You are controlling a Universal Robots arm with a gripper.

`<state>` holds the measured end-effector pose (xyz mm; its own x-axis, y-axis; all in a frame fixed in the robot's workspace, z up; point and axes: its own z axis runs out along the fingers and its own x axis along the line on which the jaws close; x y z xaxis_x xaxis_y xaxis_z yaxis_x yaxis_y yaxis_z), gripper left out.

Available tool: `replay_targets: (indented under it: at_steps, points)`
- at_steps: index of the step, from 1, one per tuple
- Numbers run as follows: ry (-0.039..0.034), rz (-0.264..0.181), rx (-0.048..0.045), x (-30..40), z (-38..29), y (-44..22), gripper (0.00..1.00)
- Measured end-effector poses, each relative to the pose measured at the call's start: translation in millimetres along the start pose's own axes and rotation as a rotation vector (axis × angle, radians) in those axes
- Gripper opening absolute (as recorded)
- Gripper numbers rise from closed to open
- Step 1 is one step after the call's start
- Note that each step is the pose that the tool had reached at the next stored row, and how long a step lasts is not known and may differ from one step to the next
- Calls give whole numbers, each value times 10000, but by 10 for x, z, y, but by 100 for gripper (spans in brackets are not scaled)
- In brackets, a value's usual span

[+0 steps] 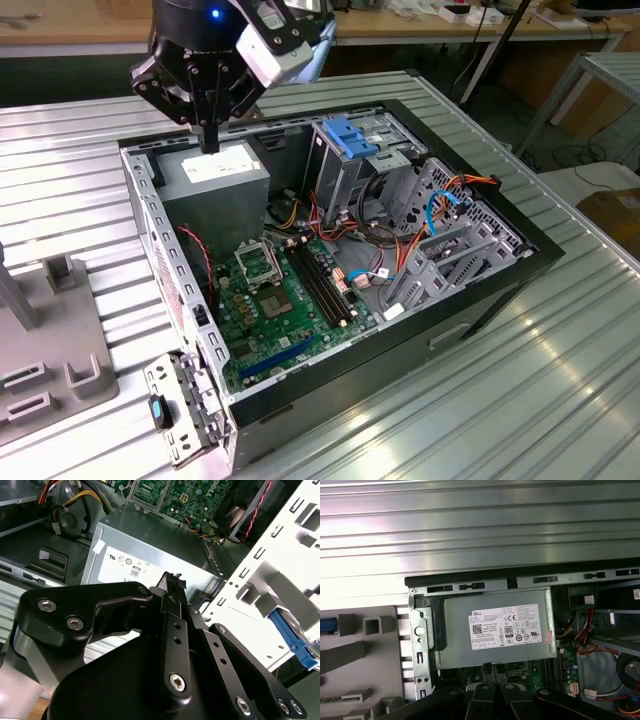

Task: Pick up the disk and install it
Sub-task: 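Reach for the disk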

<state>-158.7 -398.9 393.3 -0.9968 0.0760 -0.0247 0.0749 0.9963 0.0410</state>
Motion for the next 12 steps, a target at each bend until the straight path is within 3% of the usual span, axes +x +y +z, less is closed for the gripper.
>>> replay_targets:
  at_steps: [12]
  points:
    - [0,2,1,36,-1,-3,11]
